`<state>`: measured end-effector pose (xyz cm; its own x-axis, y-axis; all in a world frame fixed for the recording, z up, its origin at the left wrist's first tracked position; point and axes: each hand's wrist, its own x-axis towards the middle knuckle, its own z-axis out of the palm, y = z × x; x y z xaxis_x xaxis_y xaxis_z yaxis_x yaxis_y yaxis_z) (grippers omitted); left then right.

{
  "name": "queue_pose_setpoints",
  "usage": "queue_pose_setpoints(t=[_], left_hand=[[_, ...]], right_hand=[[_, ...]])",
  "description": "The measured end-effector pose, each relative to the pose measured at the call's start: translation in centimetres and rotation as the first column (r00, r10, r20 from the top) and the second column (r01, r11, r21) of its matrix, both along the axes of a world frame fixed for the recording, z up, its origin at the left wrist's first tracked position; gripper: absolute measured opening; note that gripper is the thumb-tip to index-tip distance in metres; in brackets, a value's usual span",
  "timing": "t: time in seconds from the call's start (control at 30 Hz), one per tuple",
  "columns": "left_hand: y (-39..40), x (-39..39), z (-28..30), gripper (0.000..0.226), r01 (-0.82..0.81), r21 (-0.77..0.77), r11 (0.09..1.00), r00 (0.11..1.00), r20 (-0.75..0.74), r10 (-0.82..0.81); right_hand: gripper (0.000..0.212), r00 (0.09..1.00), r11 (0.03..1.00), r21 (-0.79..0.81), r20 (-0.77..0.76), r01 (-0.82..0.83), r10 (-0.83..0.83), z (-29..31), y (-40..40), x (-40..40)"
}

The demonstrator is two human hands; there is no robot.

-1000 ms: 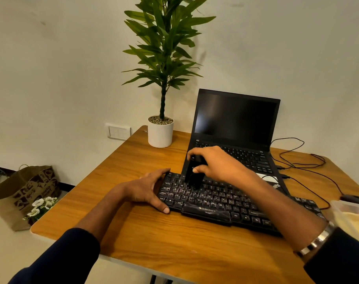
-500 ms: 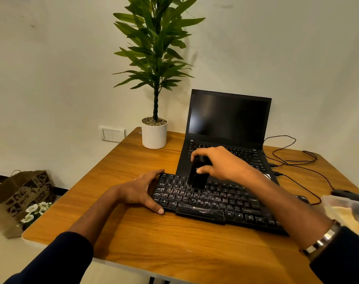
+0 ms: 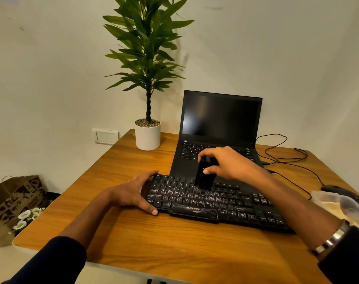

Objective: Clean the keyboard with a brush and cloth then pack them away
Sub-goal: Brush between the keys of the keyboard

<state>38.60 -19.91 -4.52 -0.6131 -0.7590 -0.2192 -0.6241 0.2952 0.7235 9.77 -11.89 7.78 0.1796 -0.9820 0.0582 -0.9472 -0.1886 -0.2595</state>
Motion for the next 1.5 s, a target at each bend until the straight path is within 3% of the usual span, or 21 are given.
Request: queue_pose_setpoints(t=[0.2,0.47,0.67,0.93,1.13,1.4,1.5], left_hand=[[0.0,0.0,0.1,0.127,0.0,0.002,1.0,1.0,0.003,0.0],[0.0,0.0,0.1,0.127,0.012,0.005,1.0,1.0,-0.01,-0.012],[-0.1,0.0,0.0,0.128,0.013,0.02,1.0,1.0,-0.014,-0.013],[-0.3,0.1,-0.4,0.126,0.004,0.018,1.0,1.0,-0.015,-0.004],[-0.4,0.1,-0.4,0.125,-0.012,0.019,1.0,1.0,-0.011,0.012],[-0.2,0.1,-0.3,0.133,-0.011,0.018,1.0,1.0,-0.004,0.011],[-0.1,0.1,0.0,0.133,-0.007,0.017,1.0,1.0,-0.003,0.007]], right_hand=[[0.036,0.995,0.989,-0.106,0.001,0.099,-0.1,-0.1,-0.4,-1.8],[0.032,0.999,1.0,0.016,-0.029,0.021,-0.021,0.3,0.8,-2.6],[0.036,0.992,0.984,-0.14,-0.047,0.11,-0.118,0.0,0.4,-3.5],[0.032,0.994,0.997,0.044,-0.095,0.066,-0.062,0.8,2.0,-4.5],[0.035,0.983,0.976,-0.144,-0.062,0.162,-0.173,0.4,1.5,-5.0],[0.03,0.989,0.993,0.032,-0.097,0.113,-0.11,0.4,2.4,-5.4],[0.031,0.99,0.992,-0.006,-0.062,0.13,-0.13,1.5,2.5,-5.7]])
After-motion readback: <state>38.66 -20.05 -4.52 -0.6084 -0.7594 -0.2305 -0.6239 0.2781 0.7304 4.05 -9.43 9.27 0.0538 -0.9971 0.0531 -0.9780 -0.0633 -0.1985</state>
